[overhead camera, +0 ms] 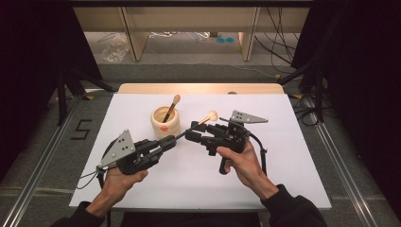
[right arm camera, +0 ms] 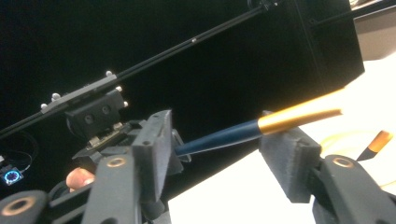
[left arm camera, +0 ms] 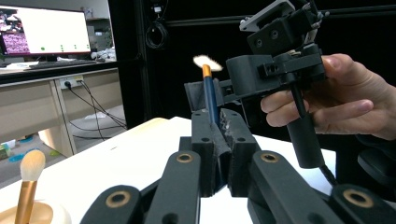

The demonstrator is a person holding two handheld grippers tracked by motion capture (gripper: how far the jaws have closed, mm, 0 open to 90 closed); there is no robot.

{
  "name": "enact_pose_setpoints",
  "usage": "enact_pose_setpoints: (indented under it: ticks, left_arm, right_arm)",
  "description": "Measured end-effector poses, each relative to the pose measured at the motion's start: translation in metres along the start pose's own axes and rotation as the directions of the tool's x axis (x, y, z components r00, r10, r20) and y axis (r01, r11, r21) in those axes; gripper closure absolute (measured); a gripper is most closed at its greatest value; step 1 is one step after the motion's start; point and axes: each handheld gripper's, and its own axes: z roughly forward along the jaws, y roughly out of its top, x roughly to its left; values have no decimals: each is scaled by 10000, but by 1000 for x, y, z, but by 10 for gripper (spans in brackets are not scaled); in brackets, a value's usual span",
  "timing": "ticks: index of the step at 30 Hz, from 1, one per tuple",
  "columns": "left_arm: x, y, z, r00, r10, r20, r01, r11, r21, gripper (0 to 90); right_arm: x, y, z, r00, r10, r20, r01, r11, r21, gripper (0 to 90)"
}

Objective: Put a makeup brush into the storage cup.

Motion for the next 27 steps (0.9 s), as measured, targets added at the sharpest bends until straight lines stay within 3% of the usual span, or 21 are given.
enact_pose_setpoints:
  ticks: [16, 27]
  left_arm:
    - [-2, -5, 4, 9997, 86, 231, -96, 9991, 420, 846]
    - [-5, -7, 6, 9989, 298, 349, -317, 9980, 544, 847]
  right_arm:
    - [3, 4, -3, 9983, -191, -543, 170, 9991, -377, 763]
    - [8, 5, -2, 9946, -582, -857, 546, 9975, -437, 843]
